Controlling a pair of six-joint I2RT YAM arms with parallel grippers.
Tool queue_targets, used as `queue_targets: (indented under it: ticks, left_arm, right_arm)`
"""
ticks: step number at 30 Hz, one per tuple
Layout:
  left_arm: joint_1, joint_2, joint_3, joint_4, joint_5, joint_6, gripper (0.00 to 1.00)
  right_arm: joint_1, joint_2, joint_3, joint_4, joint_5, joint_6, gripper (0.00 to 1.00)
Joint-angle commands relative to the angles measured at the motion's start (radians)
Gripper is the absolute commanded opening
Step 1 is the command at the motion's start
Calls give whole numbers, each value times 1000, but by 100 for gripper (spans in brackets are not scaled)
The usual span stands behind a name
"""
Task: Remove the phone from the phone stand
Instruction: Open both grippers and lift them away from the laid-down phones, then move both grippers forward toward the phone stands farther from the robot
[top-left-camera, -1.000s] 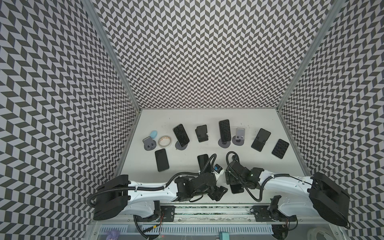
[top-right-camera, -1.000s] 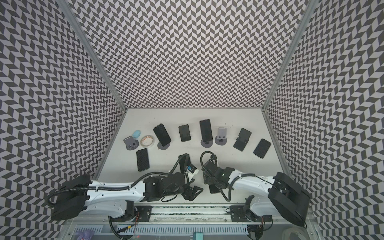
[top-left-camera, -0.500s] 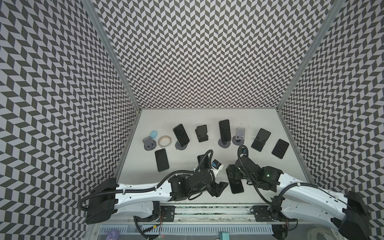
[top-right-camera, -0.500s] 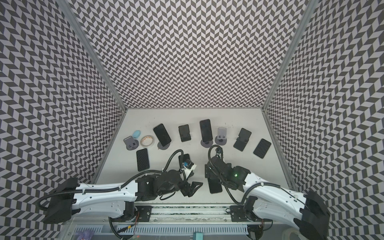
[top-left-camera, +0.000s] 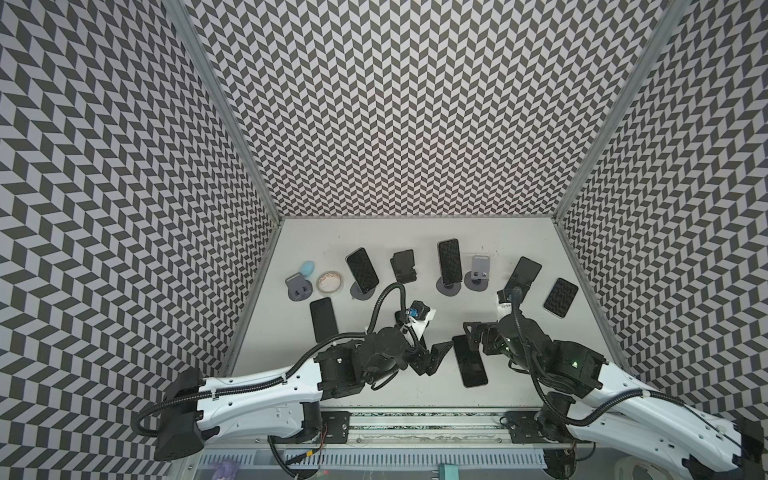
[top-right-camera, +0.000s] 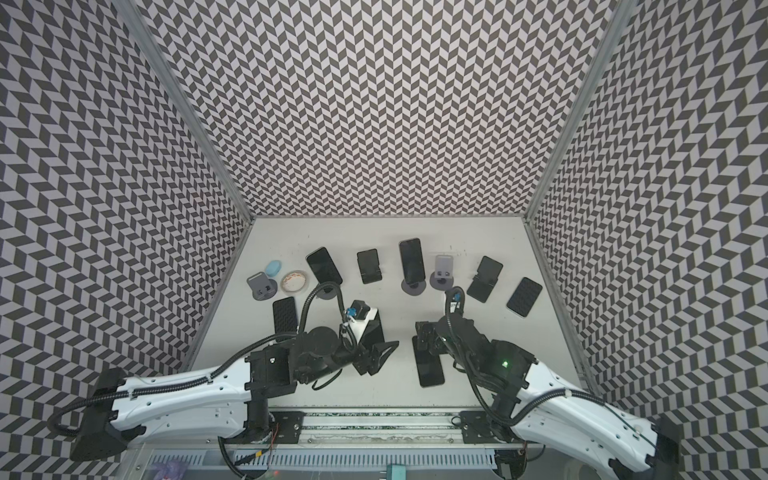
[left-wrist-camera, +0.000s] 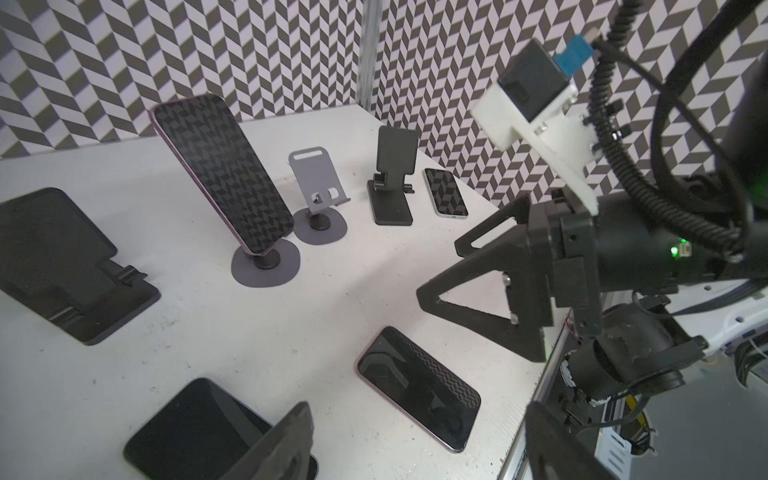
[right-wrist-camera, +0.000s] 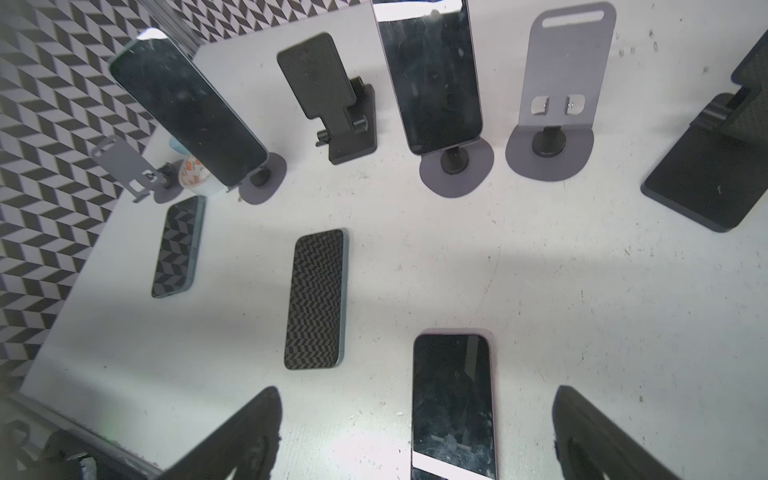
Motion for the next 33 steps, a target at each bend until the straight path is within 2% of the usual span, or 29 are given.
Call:
queue_targets:
  ticks: [1, 7, 12, 19, 24, 33]
  left_arm:
    - [52, -34, 18, -6, -14, 43, 81]
    - [183, -32, 25, 6, 92, 73, 81]
    - [240, 6, 39, 17, 143, 105, 81]
    - [330, 88, 88, 40, 251, 145, 81]
    - [398, 164, 155, 50, 311, 185, 81]
    - [510, 303, 287, 66, 458, 179, 80]
  right_arm:
    - [4, -43, -16, 109, 30, -36, 99]
    - [4, -41, -20, 167, 32, -94, 97]
    - [4, -21, -21, 220, 69, -139, 90]
    - [3, -22, -38, 358, 94, -275, 85]
    - [0, -15, -25, 431, 116, -371, 84]
    - [-12, 46, 37, 514, 160, -515, 91]
